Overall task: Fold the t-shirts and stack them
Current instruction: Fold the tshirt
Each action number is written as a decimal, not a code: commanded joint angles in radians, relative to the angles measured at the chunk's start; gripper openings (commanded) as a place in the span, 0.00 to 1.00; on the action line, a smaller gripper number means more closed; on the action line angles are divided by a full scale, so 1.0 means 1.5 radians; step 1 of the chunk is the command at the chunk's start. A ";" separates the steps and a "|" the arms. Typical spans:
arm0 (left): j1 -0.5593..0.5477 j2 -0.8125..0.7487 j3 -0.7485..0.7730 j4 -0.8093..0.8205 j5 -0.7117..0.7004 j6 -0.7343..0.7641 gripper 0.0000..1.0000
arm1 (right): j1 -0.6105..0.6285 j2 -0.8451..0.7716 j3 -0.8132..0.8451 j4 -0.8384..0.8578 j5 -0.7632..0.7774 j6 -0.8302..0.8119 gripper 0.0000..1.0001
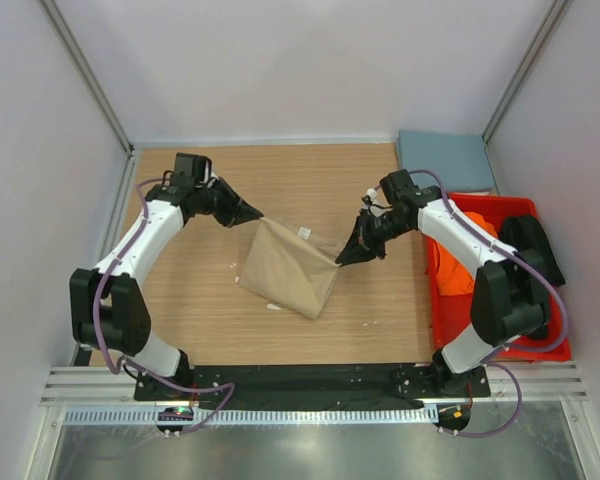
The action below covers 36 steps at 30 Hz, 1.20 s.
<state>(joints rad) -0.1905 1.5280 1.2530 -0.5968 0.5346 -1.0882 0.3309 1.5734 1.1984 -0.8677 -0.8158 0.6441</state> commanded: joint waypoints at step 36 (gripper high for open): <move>-0.019 0.367 0.570 -0.193 -0.137 0.281 0.41 | -0.114 0.289 0.341 -0.058 0.255 -0.172 0.48</move>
<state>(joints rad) -0.2394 2.2795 2.1651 -0.8211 0.3916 -0.7734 0.1177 2.0888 1.6596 -0.8841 -0.5030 0.4679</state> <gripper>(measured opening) 0.405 0.470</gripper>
